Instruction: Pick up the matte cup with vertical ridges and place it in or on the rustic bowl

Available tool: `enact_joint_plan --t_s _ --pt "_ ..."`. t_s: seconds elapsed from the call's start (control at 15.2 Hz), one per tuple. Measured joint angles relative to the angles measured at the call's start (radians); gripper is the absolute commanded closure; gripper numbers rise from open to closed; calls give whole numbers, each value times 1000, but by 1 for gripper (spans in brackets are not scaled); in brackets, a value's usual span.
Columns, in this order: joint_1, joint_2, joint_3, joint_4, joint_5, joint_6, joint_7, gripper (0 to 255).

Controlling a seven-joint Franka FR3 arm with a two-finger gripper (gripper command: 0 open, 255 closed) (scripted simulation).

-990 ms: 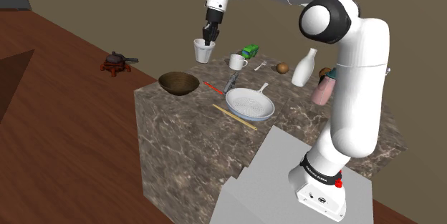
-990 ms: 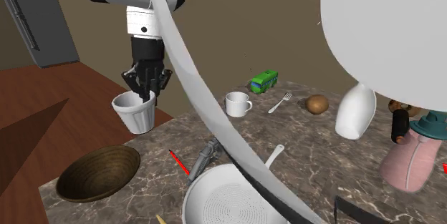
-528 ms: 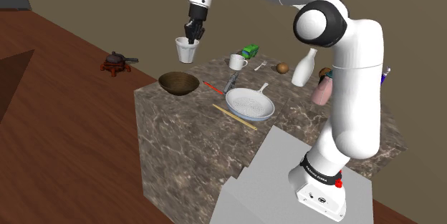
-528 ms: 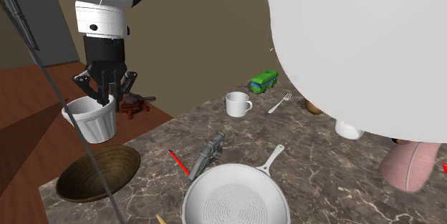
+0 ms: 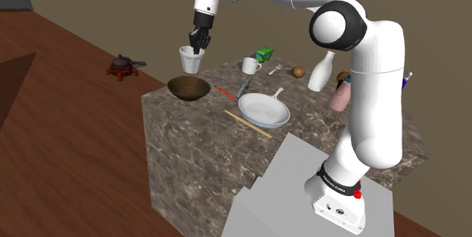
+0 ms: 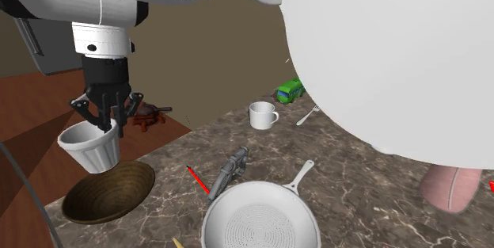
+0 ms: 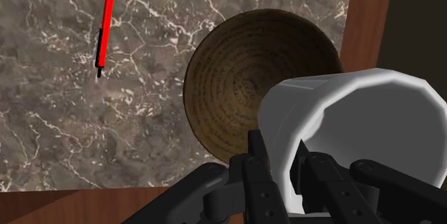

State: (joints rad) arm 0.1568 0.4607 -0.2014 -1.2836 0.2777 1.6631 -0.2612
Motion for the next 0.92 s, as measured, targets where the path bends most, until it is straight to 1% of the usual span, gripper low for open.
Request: enact_joint_plan --t_s 0.4,0.66,0.92 --pt "8 -2 2 -88 3 85 -14 255" --pt "9 10 3 -125 8 133 -26 255" --pt "12 7 4 -146 8 150 -28 255"
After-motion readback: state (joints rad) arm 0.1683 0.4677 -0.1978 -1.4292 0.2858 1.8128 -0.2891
